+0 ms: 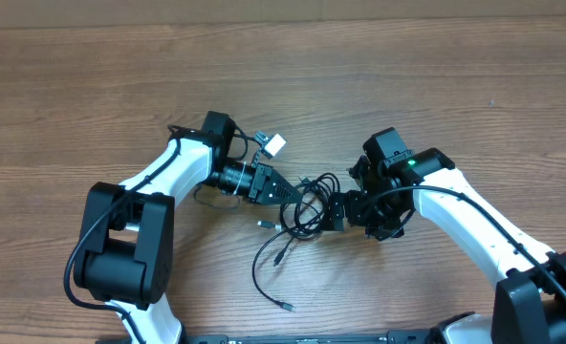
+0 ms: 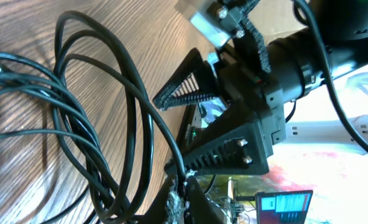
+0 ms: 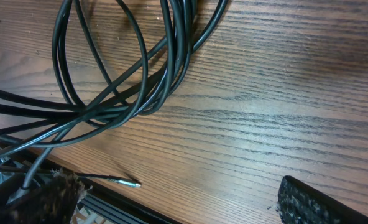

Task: Untangle cables

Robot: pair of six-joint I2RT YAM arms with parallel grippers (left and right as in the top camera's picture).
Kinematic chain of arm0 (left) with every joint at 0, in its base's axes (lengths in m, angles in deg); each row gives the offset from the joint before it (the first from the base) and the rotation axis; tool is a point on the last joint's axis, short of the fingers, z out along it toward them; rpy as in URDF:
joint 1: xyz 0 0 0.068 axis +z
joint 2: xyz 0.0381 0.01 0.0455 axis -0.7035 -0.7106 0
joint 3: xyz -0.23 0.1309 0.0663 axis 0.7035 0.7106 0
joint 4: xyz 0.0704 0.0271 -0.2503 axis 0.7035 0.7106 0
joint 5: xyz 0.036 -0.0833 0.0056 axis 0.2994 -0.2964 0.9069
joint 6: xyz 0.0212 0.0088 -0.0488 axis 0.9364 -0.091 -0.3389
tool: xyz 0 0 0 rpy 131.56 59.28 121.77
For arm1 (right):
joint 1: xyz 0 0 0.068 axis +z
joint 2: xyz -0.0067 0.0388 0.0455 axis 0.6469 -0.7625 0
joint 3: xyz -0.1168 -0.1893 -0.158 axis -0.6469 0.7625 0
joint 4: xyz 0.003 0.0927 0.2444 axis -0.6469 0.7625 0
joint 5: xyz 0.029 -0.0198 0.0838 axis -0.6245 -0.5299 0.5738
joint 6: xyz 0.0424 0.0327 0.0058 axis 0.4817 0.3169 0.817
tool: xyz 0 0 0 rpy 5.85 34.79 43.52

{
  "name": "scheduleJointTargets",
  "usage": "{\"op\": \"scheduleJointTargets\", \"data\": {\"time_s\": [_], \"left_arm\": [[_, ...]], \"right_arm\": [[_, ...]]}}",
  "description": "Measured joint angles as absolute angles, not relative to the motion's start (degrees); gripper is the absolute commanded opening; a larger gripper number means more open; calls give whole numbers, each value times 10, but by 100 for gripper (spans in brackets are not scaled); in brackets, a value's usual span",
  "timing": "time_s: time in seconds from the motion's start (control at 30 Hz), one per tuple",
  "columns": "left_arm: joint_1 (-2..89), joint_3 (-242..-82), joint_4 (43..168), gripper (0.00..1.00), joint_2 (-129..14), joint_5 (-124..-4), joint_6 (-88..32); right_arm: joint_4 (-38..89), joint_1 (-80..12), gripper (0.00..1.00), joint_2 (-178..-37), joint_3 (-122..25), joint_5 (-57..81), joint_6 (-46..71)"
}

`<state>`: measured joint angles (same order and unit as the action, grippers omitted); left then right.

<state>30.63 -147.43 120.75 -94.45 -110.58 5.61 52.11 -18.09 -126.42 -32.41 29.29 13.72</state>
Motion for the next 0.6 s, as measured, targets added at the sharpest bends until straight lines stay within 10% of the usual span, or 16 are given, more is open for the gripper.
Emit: {"op": "scheduleJointTargets", "data": {"time_s": [0.6], "left_arm": [[306,-1474,1207,4,-944,-1070,56]], "right_arm": [[498,-181,100,-1264,-324,293,137]]}}
